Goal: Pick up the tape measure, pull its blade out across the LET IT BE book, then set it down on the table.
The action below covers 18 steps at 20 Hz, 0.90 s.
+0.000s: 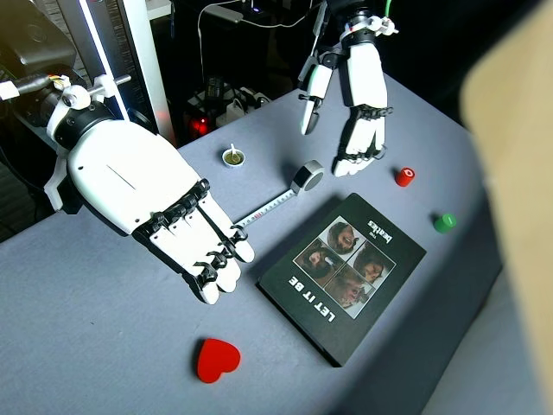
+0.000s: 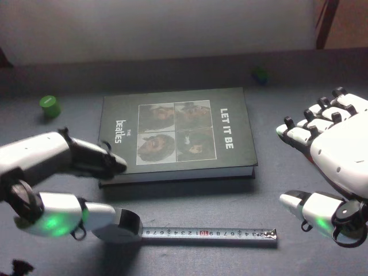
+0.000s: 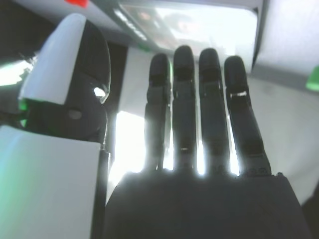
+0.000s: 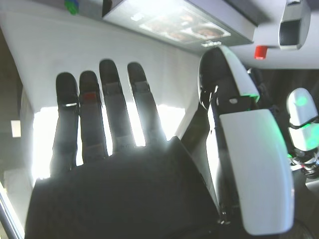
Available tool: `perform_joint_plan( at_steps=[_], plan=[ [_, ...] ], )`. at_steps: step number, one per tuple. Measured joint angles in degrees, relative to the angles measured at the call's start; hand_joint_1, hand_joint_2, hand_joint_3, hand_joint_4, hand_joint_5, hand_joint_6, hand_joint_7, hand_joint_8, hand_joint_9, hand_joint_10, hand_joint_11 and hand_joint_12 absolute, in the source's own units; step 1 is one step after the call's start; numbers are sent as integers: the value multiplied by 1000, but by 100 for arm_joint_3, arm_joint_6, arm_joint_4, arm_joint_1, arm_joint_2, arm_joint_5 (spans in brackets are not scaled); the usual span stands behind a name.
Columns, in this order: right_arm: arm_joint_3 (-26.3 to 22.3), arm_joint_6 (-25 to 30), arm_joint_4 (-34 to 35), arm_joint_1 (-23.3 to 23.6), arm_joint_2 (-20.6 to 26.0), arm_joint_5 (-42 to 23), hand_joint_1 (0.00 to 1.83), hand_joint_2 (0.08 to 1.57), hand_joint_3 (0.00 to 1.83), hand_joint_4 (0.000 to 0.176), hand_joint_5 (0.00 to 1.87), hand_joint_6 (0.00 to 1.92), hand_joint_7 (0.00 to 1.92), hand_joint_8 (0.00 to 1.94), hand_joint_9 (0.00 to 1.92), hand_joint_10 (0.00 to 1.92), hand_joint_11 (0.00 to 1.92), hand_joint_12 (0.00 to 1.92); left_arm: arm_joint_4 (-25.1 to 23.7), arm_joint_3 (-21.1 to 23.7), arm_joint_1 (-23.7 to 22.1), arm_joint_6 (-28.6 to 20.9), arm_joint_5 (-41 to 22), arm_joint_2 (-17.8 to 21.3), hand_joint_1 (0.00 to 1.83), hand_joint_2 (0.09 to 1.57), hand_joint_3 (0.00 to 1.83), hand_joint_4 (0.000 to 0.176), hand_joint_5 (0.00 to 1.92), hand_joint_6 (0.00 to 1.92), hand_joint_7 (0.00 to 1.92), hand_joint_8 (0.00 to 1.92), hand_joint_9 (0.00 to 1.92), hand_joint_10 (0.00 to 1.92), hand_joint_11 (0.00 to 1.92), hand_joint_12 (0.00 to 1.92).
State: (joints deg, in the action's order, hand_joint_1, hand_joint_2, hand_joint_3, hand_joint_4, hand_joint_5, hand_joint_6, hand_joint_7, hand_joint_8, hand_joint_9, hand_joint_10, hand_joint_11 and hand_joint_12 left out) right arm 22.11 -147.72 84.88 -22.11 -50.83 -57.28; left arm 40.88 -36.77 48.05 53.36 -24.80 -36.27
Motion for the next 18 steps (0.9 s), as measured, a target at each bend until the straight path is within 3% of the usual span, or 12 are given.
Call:
perform_joint_plan(
  at_steps=[2, 3, 7, 11, 18],
  plan=[
    [-2, 2, -20, 0, -7, 9, 279, 1212, 0, 27, 201, 0, 277, 0, 191, 5, 0, 646, -264, 0, 317, -313, -326, -179, 951, 1118, 3, 0, 588, 5, 602, 0, 528, 1, 203, 788],
    [-24, 2, -4, 0, -7, 4, 279, 1212, 0, 26, 201, 0, 276, 0, 193, 6, 0, 645, -455, -63, 726, -732, -769, -330, 950, 1120, 4, 0, 588, 4, 602, 0, 528, 1, 203, 788],
    [-24, 2, -4, 0, -7, 9, 283, 1224, 2, 17, 197, 0, 275, 0, 209, 5, 0, 654, -901, -280, 1060, -1325, -1469, -597, 945, 1129, 6, 0, 583, 1, 595, 1, 536, 4, 205, 787],
    [-24, 2, -4, 0, -7, 4, 287, 1236, 4, 18, 198, 0, 281, 1, 220, 5, 0, 680, -920, -354, 1121, -1591, -1849, -723, 949, 1125, 1, 0, 578, 0, 603, 3, 548, 6, 216, 789],
    [-24, 2, -4, 0, -7, 7, 287, 1241, 2, 17, 205, 3, 287, 2, 230, 4, 0, 727, -866, -402, 1652, -2262, -2378, -929, 942, 1130, 3, 0, 575, 1, 602, 1, 549, 4, 223, 789]
  ],
)
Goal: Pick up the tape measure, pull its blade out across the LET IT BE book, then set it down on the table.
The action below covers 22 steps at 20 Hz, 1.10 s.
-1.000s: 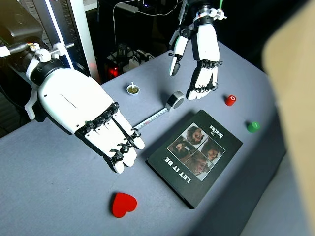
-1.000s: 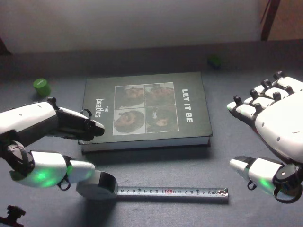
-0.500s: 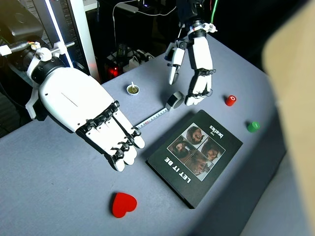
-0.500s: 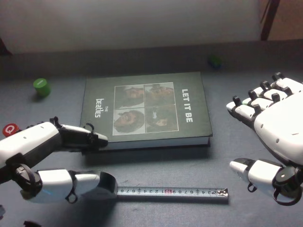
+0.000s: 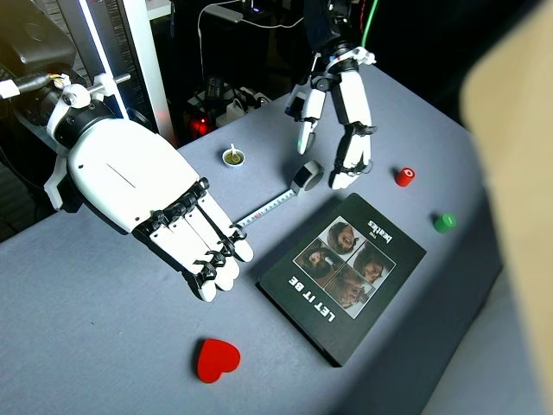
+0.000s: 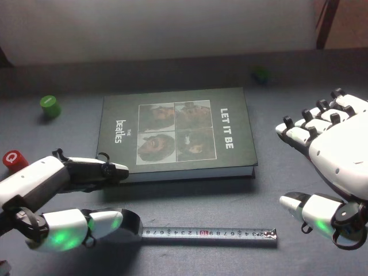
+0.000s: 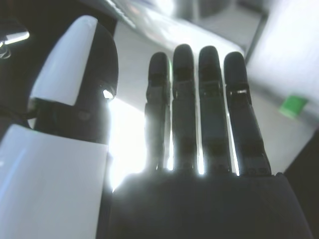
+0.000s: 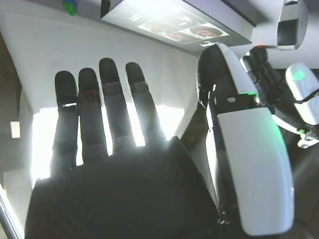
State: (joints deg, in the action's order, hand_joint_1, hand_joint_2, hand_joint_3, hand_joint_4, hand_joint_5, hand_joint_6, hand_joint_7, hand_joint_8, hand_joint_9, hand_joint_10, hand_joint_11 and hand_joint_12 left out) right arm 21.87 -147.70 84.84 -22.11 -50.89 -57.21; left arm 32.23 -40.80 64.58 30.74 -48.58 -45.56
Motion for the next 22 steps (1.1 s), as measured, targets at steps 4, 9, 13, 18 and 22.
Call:
perform_joint_plan(
  at_steps=[4, 9, 13, 18, 22],
  plan=[
    [0, 0, 2, 0, 0, 4, 290, 1240, 1, 19, 203, 1, 268, 0, 223, 0, 0, 727, -17, -92, 13, -131, -210, -140, 944, 1138, 5, 0, 576, 1, 603, 1, 549, 3, 223, 789],
    [0, 0, 0, 0, 0, 4, 288, 1241, 1, 18, 203, 4, 280, 5, 231, 3, 0, 730, -44, -81, 216, -122, -356, -254, 926, 1149, 7, 0, 577, 1, 604, 1, 550, 2, 214, 786],
    [0, 0, 0, 0, 0, 9, 289, 1241, 0, 18, 205, 2, 272, 0, 223, 0, 0, 711, -33, -111, 374, -129, -426, -321, 922, 1156, 7, 0, 583, 3, 603, 0, 551, 2, 213, 788],
    [0, 0, 2, 0, 0, 7, 292, 1243, 0, 18, 209, 1, 281, 2, 221, 0, 0, 760, -57, -153, 376, -98, -503, -363, 920, 1159, 6, 0, 586, 3, 613, 4, 551, 1, 216, 792],
    [0, 0, 0, 0, 0, 7, 291, 1246, 1, 18, 202, 0, 274, 0, 219, 0, 0, 753, -39, -153, 494, -13, -555, -514, 924, 1162, 5, 0, 587, 2, 625, 6, 555, 2, 225, 798]
  ],
)
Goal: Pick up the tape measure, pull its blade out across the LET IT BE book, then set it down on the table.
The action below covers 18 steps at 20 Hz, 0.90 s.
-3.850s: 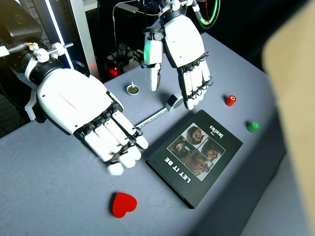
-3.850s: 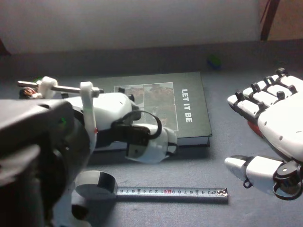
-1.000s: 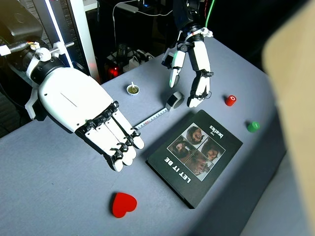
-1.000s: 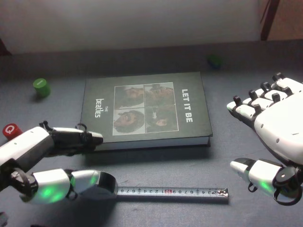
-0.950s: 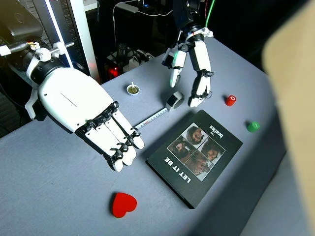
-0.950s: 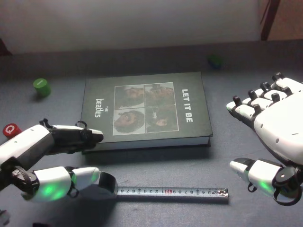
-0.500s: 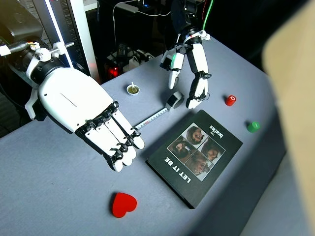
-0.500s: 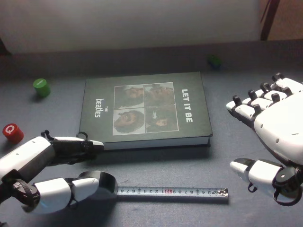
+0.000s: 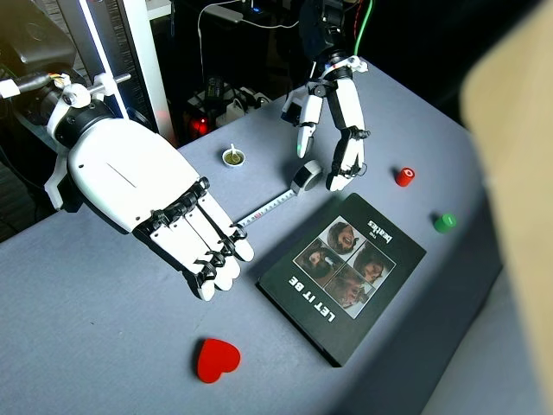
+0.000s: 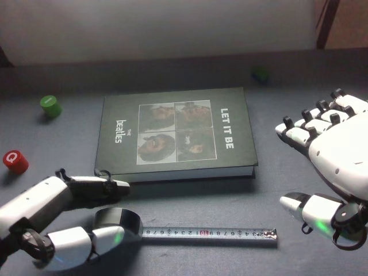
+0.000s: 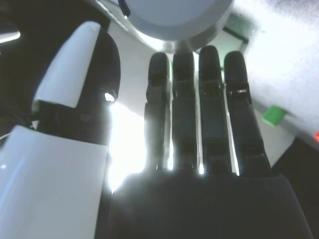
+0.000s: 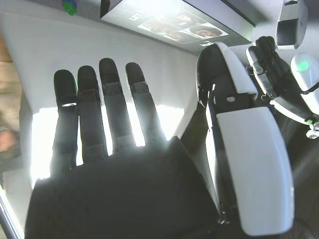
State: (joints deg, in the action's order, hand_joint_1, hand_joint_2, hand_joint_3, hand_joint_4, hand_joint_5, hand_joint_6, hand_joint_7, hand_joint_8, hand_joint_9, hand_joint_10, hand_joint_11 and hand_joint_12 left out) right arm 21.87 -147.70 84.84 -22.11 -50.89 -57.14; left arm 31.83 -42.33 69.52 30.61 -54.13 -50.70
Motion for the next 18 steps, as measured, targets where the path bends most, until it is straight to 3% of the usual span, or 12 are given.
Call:
perform_joint_plan(
  at_steps=[18],
  plan=[
    [0, -2, 0, 0, 0, 20, 294, 1257, 3, 19, 195, 0, 269, 0, 228, 3, 0, 756, 33, -208, 144, 293, -232, -365, 940, 1159, 0, 0, 606, 6, 656, 9, 576, 7, 235, 815]
  ],
)
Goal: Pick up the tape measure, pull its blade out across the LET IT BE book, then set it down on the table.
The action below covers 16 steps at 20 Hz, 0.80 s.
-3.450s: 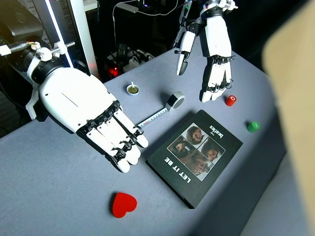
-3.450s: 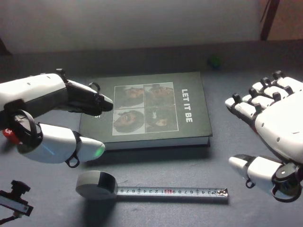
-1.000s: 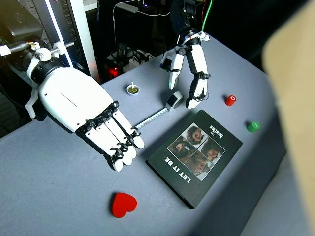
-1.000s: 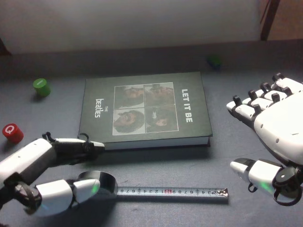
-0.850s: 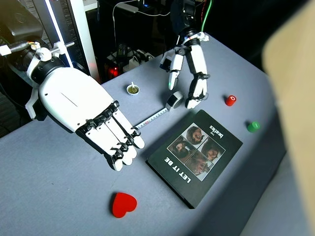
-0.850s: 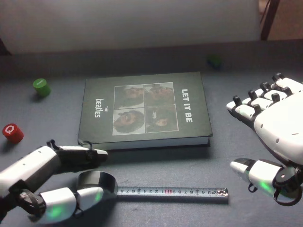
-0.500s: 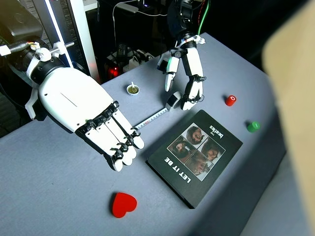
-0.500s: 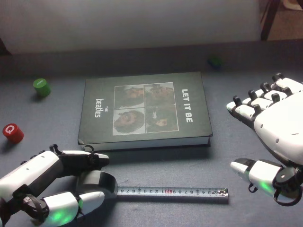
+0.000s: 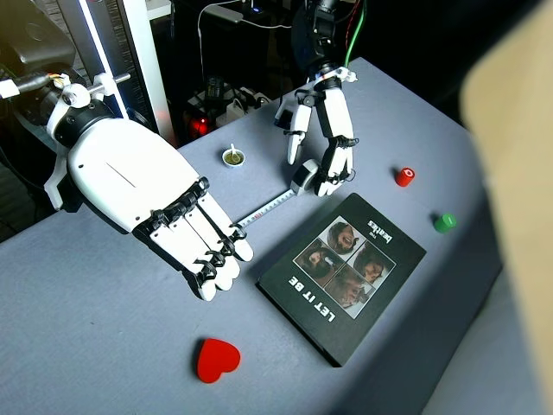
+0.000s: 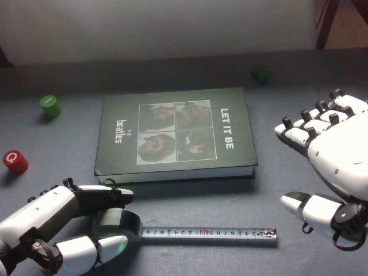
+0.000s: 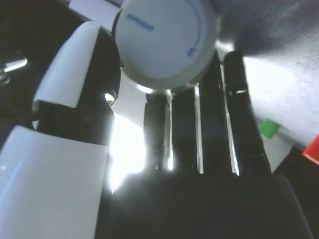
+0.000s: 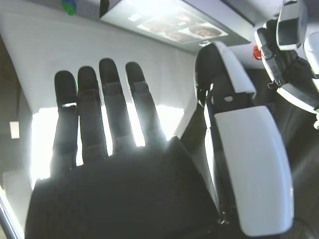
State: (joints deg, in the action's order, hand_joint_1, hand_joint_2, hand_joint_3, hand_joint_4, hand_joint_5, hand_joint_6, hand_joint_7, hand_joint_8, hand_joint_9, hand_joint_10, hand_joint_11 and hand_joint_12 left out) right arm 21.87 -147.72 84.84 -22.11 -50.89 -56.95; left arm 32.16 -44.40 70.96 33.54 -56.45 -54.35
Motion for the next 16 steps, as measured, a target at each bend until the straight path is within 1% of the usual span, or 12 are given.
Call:
perform_joint_plan(
  at_steps=[4, 13, 16],
  plan=[
    [0, 0, 0, 0, 0, 0, 295, 1258, 2, 20, 190, 0, 274, 2, 224, 1, 0, 764, -13, -11, 72, 74, -101, -48, 954, 1146, 0, 0, 610, 5, 665, 7, 580, 5, 237, 814],
    [0, 0, 0, 0, 0, 11, 295, 1259, 1, 19, 216, 8, 279, 2, 235, 4, 0, 760, -2, -66, 74, 387, -302, -195, 1009, 1118, 0, 0, 631, 6, 683, 5, 606, 8, 257, 817],
    [0, 0, 0, 0, 0, 13, 294, 1259, 1, 19, 198, 0, 276, 0, 233, 2, 0, 747, 2, -66, 74, 431, -317, -210, 1016, 1110, 0, 0, 649, 10, 690, 6, 607, 6, 260, 817]
  ],
)
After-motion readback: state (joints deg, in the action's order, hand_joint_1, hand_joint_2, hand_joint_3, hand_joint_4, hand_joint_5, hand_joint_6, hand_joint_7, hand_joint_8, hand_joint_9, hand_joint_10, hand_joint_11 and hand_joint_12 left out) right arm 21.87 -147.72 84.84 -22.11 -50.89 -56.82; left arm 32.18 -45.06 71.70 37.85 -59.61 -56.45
